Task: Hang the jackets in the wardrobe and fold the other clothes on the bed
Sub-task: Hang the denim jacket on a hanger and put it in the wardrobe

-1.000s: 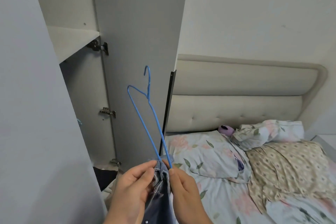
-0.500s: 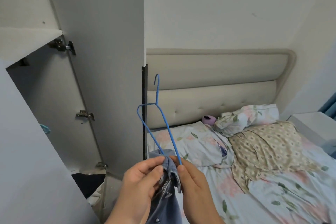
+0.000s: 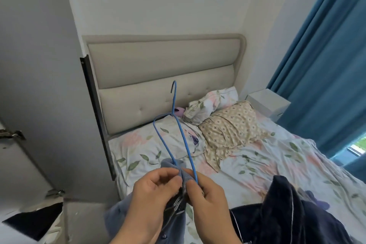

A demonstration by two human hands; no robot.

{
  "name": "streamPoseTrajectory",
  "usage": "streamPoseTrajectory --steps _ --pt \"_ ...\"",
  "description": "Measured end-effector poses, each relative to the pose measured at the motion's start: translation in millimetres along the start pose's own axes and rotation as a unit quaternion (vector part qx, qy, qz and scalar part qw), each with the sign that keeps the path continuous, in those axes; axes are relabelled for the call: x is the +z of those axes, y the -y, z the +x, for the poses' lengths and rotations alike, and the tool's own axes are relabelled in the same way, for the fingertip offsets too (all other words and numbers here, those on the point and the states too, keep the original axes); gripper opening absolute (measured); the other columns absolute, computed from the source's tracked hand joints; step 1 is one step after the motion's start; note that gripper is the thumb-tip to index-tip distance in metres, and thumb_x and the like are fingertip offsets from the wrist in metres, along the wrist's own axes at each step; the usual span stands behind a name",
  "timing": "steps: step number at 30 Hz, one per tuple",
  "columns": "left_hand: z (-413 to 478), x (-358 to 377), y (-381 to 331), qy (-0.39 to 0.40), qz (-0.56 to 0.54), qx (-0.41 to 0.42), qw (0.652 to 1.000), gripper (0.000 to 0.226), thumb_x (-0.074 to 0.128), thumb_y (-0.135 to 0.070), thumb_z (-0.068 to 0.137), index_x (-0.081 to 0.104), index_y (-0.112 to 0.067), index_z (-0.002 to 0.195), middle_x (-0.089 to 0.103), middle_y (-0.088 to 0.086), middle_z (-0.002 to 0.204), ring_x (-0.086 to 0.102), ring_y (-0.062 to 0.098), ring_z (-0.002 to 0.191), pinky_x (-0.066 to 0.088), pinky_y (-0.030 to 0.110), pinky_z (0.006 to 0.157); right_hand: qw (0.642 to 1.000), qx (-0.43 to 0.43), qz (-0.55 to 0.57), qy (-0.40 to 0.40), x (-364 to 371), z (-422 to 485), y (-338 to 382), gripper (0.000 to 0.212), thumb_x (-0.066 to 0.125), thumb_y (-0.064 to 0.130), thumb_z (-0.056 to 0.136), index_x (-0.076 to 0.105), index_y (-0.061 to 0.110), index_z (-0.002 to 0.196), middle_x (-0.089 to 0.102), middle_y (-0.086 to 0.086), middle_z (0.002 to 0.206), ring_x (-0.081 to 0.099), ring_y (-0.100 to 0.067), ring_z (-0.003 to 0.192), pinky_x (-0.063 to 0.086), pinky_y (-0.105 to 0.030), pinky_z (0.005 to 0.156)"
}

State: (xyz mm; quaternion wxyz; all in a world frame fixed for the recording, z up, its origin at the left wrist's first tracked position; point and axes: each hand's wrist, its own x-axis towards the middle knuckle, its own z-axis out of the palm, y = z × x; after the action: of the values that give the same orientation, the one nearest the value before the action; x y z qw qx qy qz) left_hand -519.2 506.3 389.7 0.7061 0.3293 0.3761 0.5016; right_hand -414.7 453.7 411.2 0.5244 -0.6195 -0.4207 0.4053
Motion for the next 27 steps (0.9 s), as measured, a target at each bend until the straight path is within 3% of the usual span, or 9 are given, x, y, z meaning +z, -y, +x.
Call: streamPoseTrajectory --steps 2,4,7,12,15,18,21,24,27 --pt "3 7 7 0.012 0.031 -0.007 0.999 0.035 0.065 0.021 0.077 0.075 -0.011 0.066 0.065 0.012 0.060 0.057 0.011 0.043 0.042 0.016 0.038 0.999 0.029 -0.011 -0.029 -9 0 -3 0.042 0.052 0.007 0.096 0.078 0.039 0.094 0.076 0.008 0.097 0.071 -0.012 0.096 0.056 -0.041 0.091" --pt "8 21 8 0.023 0.045 -0.009 0.999 0.033 0.072 0.020 0.067 0.075 -0.013 0.065 0.065 0.010 0.061 0.057 0.011 0.045 0.045 0.017 0.041 0.998 0.037 -0.004 -0.047 -22 3 -1 0.036 0.055 0.008 0.096 0.078 0.035 0.093 0.076 0.006 0.094 0.071 -0.013 0.092 0.057 -0.038 0.087" --pt "17 39 7 0.037 0.052 0.003 0.998 0.025 0.071 0.007 0.057 0.075 -0.016 0.066 0.066 0.015 0.068 0.062 0.021 0.060 0.053 0.023 0.054 0.998 0.014 0.017 -0.059 -37 11 1 0.030 0.065 0.009 0.091 0.078 0.035 0.089 0.077 0.008 0.090 0.071 -0.006 0.086 0.055 -0.020 0.074" --pt "30 61 1 0.029 0.061 -0.017 0.998 0.047 0.045 0.021 0.086 0.070 -0.014 0.067 0.059 0.012 0.062 0.047 0.018 0.047 0.035 0.024 0.042 0.993 0.011 0.031 -0.117 -64 30 2 0.037 0.059 0.005 0.093 0.078 0.034 0.079 0.072 0.002 0.069 0.065 -0.013 0.065 0.059 -0.042 0.070" --pt "48 62 -28 0.009 0.046 -0.013 0.999 0.030 0.040 0.015 0.089 0.058 -0.009 0.085 0.055 0.008 0.055 0.046 0.014 0.040 0.034 0.019 0.037 0.987 -0.024 -0.024 -0.160 -89 49 8 0.036 0.056 0.007 0.094 0.075 0.028 0.072 0.057 0.002 0.052 0.048 -0.005 0.046 0.042 -0.023 0.047" --pt "75 50 -70 -0.010 0.049 0.034 0.998 0.029 0.039 0.011 0.091 0.054 -0.013 0.087 0.055 0.005 0.056 0.050 0.011 0.041 0.040 0.018 0.039 0.974 -0.074 -0.100 -0.190 -120 70 19 0.030 0.056 0.008 0.094 0.069 0.026 0.074 0.060 -0.001 0.057 0.049 -0.006 0.049 0.041 -0.026 0.048" --pt "104 35 -107 -0.031 0.060 0.072 0.995 0.032 0.040 0.010 0.091 0.056 -0.016 0.083 0.056 0.005 0.058 0.054 0.011 0.046 0.047 0.017 0.045 0.957 -0.106 -0.148 -0.226 -154 94 31 0.029 0.054 0.010 0.094 0.067 0.029 0.076 0.061 0.008 0.058 0.054 -0.007 0.054 0.038 -0.018 0.048" --pt "138 17 -131 -0.061 0.089 0.083 0.991 0.030 0.043 0.008 0.092 0.057 -0.017 0.082 0.056 0.009 0.064 0.055 0.016 0.054 0.051 0.020 0.048 0.933 -0.121 -0.189 -0.282 -188 122 38 0.026 0.053 0.009 0.095 0.067 0.025 0.080 0.065 0.005 0.070 0.058 -0.006 0.065 0.039 -0.015 0.052" --pt "182 3 -129 -0.066 0.231 0.112 0.964 0.029 0.047 0.009 0.091 0.058 -0.016 0.081 0.054 0.013 0.074 0.050 0.020 0.061 0.047 0.027 0.055 0.927 -0.104 -0.207 -0.295 -207 155 32 0.023 0.051 0.010 0.096 0.068 0.020 0.084 0.066 0.000 0.073 0.059 -0.013 0.067 0.042 -0.018 0.054"
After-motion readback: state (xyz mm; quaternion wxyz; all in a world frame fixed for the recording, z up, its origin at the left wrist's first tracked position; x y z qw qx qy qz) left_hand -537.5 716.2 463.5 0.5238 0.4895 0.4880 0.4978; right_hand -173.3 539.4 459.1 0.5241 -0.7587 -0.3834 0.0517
